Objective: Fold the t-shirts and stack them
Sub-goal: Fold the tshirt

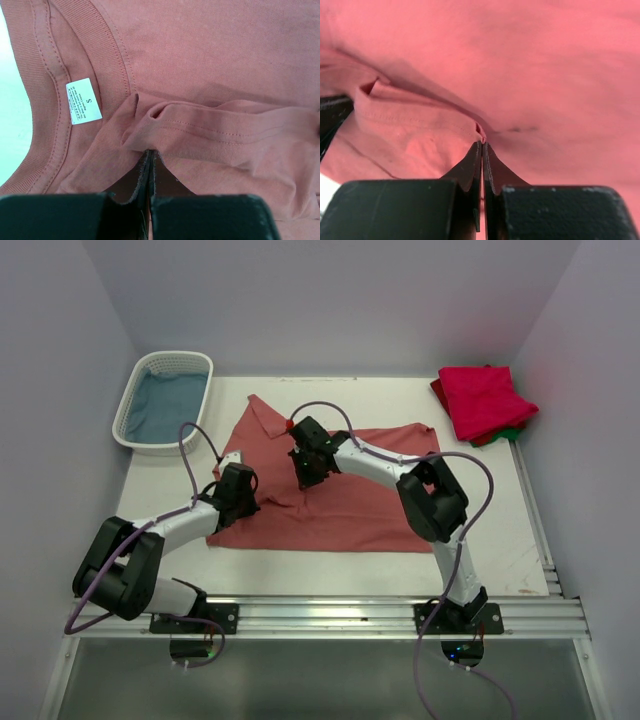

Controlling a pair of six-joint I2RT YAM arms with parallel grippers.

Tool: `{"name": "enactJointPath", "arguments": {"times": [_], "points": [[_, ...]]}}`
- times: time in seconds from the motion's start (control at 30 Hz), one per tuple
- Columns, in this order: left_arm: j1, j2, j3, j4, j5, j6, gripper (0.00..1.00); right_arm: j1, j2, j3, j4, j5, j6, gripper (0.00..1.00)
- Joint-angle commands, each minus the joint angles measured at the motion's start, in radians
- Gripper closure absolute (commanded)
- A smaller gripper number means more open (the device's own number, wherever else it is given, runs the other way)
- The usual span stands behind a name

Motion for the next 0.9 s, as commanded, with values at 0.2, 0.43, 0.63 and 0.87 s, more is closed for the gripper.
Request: {"name": "enactJointPath", "arguments": {"times": [0.2, 0.43, 0.63, 0.87], "points": [[-0.001, -0.011, -0.021, -0.022, -0.03, -0.003, 1.0, 0.005, -0.108, 0.009, -0.06, 0.244, 0.025, 1.0], [0.0, -0.013, -0.008, -0.031, -0.036, 0.001, 1.0, 0.005, -0.074, 0.024, -0.059, 0.265, 0.037, 1.0], [0.0, -0.04, 0.031, -0.055, -0.051, 0.012, 1.0, 0.003, -0.064, 0.007, -0.065, 0.305, 0.06, 1.0], [0.0, -0.031, 0.052, -0.068, -0.056, 0.018, 1.0, 0.003, -0.07, 0.003, -0.085, 0.339, 0.079, 1.0]]}}
